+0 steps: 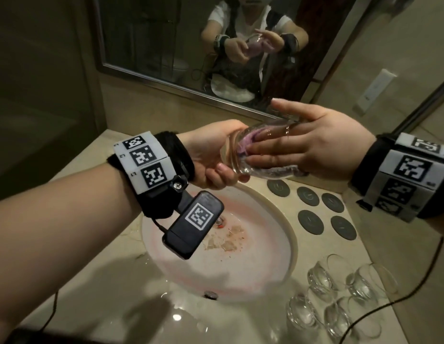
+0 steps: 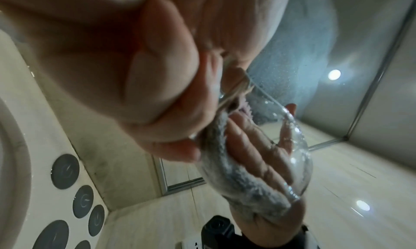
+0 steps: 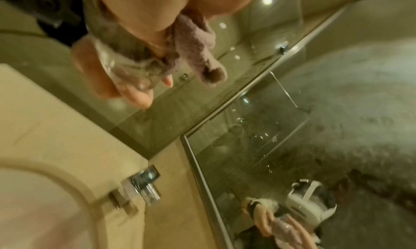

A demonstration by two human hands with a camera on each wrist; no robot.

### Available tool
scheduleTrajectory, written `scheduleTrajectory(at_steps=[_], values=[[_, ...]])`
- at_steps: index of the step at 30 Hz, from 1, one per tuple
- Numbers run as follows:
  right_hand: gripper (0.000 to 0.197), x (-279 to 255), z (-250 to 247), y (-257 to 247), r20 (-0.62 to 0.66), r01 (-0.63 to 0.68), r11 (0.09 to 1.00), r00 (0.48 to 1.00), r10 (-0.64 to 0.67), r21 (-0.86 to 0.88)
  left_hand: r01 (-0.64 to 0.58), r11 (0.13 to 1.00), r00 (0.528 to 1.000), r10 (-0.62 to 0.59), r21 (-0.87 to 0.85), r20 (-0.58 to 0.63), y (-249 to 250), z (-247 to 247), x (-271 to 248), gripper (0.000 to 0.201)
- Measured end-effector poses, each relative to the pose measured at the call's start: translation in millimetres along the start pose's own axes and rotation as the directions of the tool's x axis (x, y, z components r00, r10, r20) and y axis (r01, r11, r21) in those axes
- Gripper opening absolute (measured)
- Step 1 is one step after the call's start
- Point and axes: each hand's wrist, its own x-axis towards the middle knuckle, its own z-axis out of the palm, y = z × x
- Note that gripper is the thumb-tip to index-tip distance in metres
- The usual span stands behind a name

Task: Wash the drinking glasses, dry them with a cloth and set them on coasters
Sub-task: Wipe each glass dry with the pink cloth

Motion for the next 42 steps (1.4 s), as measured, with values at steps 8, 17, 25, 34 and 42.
scheduleTrajectory(at_steps=[8, 17, 25, 34, 42], values=[[0.06, 10.9, 0.2, 13.3, 0.15, -0.215, 0.976, 0.965, 0.214, -0.01, -0.116, 0.99, 0.976, 0.1, -0.075, -0.195, 6.8, -1.4, -2.4, 0.053], [0.011, 21.6, 8.3, 1.0, 0.573, -0.247, -0.521, 0.449, 0.685, 0.817, -0.498, 0.774, 0.558, 0.631, 0.39, -0.54, 10.5, 0.0, 16.2, 0.029], [0.038, 10.6, 24.5, -12.4, 0.592, 0.209, -0.7, 0.402, 0.698, 0.683, -0.492, 0.344, 0.312, 0.927, 0.8, -0.207, -12.3, -27.7, 11.6, 0.019], [0.027, 0.9, 29.1, -10.6, 0.095, -0.262, -0.004, 0.337, 0.937, 0.965, -0.561, 0.824, 0.694, 0.523, 0.084, -0.495, -7.1, -36.6, 11.3, 0.052], [0.052, 0.9, 42.3, -1.9, -0.167, -0.29, 0.947, 0.935, 0.311, 0.141, -0.268, 0.947, 0.887, 0.315, 0.179, -0.336, -2.9, -16.2, 2.6, 0.057]])
